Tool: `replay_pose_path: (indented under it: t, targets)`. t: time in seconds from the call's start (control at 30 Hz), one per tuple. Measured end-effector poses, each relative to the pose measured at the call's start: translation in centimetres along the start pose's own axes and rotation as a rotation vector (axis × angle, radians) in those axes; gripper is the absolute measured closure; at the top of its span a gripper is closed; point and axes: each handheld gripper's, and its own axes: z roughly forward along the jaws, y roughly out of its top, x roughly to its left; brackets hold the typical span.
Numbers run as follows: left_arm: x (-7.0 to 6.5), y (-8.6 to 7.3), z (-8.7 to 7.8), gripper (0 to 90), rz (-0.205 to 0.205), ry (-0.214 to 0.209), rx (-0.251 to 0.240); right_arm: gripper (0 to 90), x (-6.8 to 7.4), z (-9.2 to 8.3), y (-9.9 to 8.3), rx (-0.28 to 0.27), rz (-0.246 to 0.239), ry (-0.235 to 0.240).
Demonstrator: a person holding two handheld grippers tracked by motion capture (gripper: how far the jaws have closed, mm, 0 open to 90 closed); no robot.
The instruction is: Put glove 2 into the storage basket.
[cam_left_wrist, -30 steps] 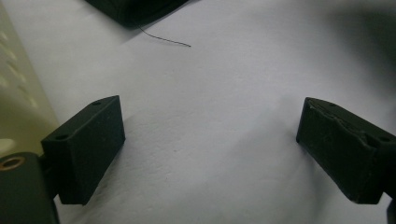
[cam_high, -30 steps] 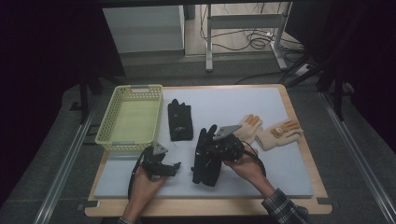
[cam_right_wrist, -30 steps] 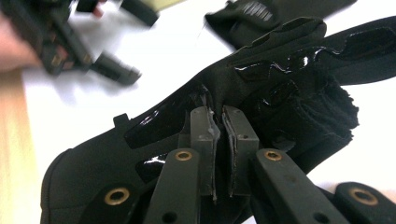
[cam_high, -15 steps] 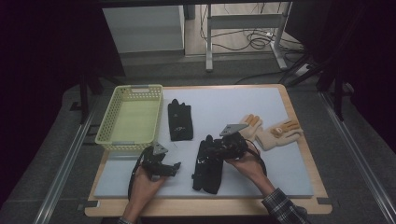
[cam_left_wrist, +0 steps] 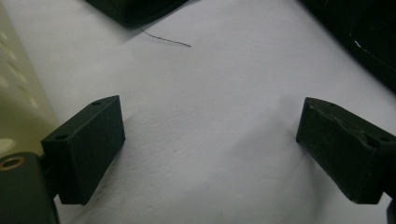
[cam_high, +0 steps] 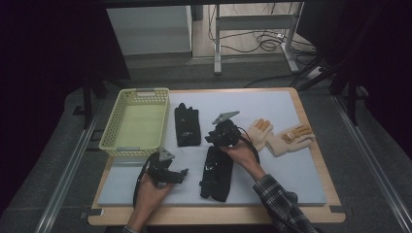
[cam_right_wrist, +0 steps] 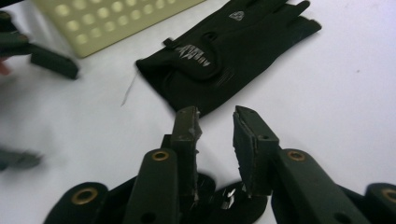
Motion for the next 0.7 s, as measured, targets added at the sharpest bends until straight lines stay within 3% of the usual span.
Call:
replay_pose_path:
  t: [0.27, 0.4, 0.6, 0.7]
  targets:
    - [0.0, 0.0, 0.0, 8.0, 0.0, 0.0, -0.001, 70.7, -1.1, 2.9, 1.7, 0.004, 0.02, -0.029]
    - [0.0, 0.0, 0.0, 8.0, -0.001, 0.0, -0.001, 66.9, -2.0, 5.2, 2.7, 0.008, 0.053, -0.058]
    - [0.0, 0.0, 0.0, 8.0, -0.001, -0.001, -0.002, 63.8, -3.1, 7.1, 3.5, 0.002, 0.075, -0.09]
    - [0.0, 0.0, 0.0, 8.0, -0.001, -0.001, -0.002, 63.8, -3.6, 8.7, 3.7, 0.025, 0.106, -0.103]
